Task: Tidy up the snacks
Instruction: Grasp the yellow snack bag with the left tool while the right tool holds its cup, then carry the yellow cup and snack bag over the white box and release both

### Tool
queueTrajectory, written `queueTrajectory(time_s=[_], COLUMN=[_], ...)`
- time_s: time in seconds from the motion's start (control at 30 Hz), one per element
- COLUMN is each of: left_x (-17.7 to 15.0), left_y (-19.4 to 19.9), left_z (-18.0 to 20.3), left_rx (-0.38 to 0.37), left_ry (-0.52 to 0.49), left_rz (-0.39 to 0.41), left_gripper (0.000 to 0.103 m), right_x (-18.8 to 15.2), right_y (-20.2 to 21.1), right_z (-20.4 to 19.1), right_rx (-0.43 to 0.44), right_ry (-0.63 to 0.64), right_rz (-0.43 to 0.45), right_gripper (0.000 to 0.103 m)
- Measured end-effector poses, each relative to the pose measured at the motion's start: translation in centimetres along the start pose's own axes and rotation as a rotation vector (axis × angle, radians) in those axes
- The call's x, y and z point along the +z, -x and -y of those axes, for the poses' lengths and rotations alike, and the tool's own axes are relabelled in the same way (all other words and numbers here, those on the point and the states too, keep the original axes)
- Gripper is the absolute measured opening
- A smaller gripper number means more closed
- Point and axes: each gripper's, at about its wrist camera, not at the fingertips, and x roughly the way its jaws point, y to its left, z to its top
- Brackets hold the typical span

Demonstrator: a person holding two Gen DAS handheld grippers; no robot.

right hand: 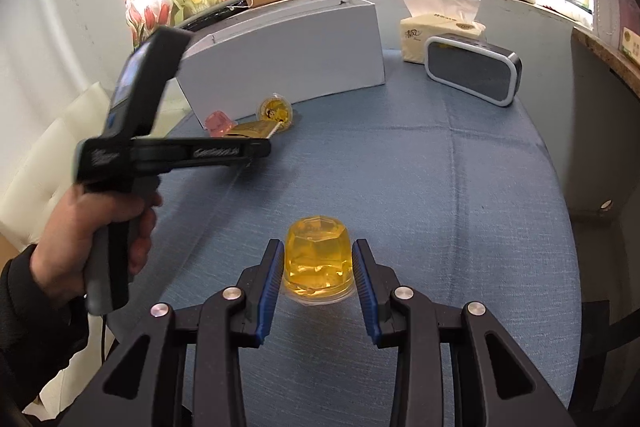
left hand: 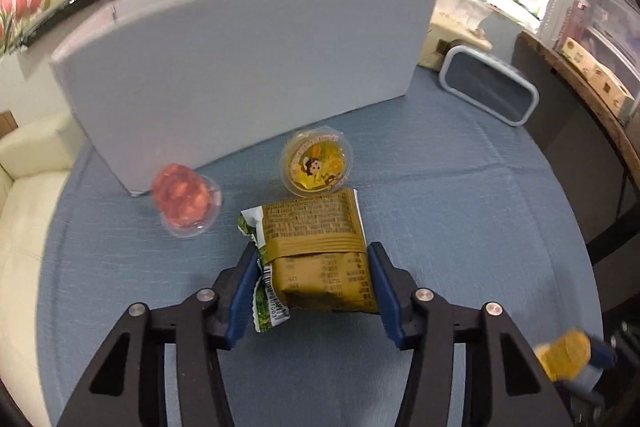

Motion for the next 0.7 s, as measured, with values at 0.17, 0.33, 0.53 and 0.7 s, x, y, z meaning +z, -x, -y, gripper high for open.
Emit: queueTrajectory(time_s=[0.17, 0.33, 0.53, 0.7], left_x=[-0.2, 1.8, 6.9, 12.0], left_y=[4.6, 8.6, 11.7, 11.0], left_z=[-1.3, -3.0, -6.3, -8.2], left_rx=[-0.036, -0.07, -0.089, -0.123], left_ry=[-0.001, 0.014, 0.055, 0.072], left_rz=[0.072, 0.144, 0.224, 0.241], left_gripper=[0.058, 0.058, 0.058, 0.058], right_x=[1.7, 5.5, 12.2, 18.6], right_y=[-0.5, -1.1, -2.0, -3.9], right_z=[-0.6, -2.2, -3.9, -4.8], right_rx=[0.017, 0.044, 0.046, 0.077], right_ry=[0.02, 0.065, 0.125, 0.134], right_rz=[0.011, 0.047, 0.122, 0.159], right_gripper=[0.038, 0.038, 0.038, 0.038])
